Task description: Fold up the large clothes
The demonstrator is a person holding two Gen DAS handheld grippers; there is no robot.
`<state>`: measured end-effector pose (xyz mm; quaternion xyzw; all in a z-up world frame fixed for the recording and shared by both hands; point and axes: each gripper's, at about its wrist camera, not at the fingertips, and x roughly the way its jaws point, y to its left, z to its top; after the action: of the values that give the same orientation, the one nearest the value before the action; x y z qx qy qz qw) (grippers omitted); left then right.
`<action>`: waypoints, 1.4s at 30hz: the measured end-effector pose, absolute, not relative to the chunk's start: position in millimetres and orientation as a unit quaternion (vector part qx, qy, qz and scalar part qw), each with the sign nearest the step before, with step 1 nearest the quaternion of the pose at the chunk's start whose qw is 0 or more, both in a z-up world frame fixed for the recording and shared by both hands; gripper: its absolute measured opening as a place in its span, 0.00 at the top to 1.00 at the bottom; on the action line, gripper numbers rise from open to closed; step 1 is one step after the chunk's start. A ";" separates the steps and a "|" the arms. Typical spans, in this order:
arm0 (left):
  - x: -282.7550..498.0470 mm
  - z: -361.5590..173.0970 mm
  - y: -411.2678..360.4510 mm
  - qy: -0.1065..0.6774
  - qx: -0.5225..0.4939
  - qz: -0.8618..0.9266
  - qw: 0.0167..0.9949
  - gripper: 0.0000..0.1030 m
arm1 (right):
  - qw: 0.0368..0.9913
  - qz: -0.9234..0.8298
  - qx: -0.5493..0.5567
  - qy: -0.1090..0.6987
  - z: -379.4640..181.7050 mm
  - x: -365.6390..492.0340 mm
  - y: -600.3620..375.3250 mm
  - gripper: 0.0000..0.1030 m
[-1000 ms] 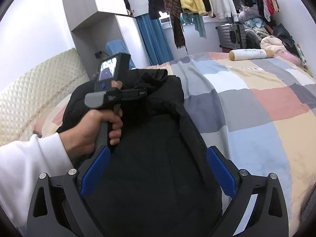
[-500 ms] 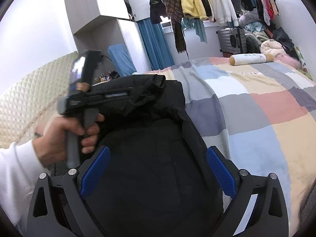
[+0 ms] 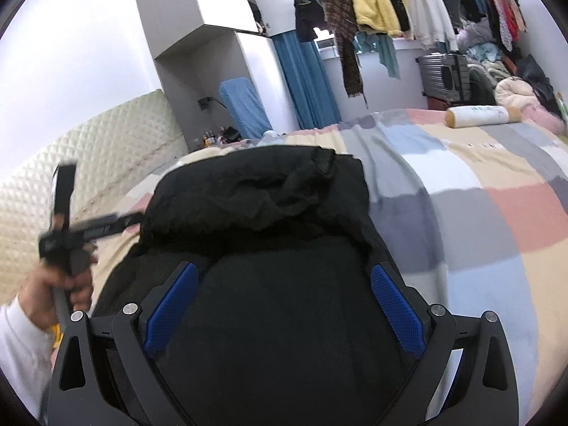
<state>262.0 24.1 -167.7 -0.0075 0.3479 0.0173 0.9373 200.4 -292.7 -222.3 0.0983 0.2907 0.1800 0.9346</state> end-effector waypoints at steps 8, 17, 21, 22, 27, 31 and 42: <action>274.6 -211.5 69.7 0.366 0.000 0.097 0.926 0.01 | 0.928 0.181 0.093 0.313 -226.3 294.7 -264.1 0.08; 300.4 -272.5 93.6 0.400 0.055 0.128 0.906 0.01 | 0.923 0.144 0.134 0.331 -264.2 366.3 -266.2 0.24; 316.4 -283.6 102.4 0.401 0.043 0.135 0.905 0.01 | 0.913 0.151 0.140 0.351 -278.9 378.3 -268.0 0.70; 318.9 -283.7 108.8 0.395 0.031 0.143 0.907 0.00 | 0.914 0.154 0.140 0.348 -277.7 379.0 -265.8 0.75; 315.9 -268.1 141.2 0.354 -0.036 0.177 0.918 0.00 | 0.920 0.196 0.135 0.312 -259.5 374.5 -247.5 0.82; 309.2 -260.9 168.5 0.335 -0.085 0.201 0.916 0.00 | 0.918 0.225 0.131 0.300 -251.0 374.3 -232.1 0.82; 303.7 -264.2 165.4 0.342 -0.090 0.191 0.916 0.00 | 0.911 0.199 0.103 0.347 -289.8 383.9 -225.3 0.81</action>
<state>303.6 165.4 -264.2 -0.0896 0.3422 0.1907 0.9157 383.9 -225.3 -289.8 0.1033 0.3469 0.1992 0.9107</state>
